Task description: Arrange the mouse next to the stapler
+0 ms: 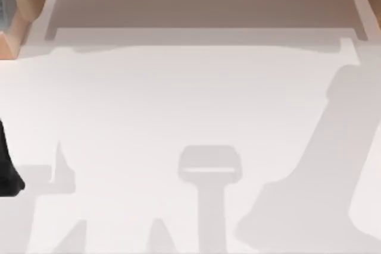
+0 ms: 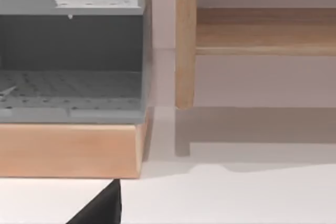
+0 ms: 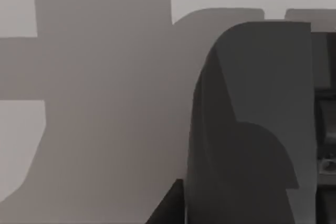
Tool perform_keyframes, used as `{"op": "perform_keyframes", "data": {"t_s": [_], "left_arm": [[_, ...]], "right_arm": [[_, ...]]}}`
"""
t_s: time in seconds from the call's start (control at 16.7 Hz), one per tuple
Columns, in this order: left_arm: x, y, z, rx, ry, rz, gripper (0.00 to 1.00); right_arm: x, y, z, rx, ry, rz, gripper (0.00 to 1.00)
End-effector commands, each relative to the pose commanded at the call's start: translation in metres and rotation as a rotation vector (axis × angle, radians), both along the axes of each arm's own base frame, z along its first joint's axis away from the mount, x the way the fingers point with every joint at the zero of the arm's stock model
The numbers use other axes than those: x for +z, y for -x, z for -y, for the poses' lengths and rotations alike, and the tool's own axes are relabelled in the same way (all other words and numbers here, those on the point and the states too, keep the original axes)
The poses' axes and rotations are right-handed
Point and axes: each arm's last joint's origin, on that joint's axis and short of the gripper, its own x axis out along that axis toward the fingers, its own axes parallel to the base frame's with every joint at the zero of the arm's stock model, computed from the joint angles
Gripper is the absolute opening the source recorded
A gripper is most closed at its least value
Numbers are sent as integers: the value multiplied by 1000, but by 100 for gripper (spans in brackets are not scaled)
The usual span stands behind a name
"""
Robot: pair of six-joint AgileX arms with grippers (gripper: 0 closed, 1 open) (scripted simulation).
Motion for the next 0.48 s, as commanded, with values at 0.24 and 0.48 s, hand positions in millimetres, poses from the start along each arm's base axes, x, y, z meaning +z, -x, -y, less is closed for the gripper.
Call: {"op": "perform_keyframes", "data": {"t_s": [0.24,0.48], "left_arm": [[0,0,0,0,0,0,100],[0,0,0,0,0,0,100]], "right_arm": [[0,0,0,0,0,0,2],[0,0,0,0,0,0,0]]}}
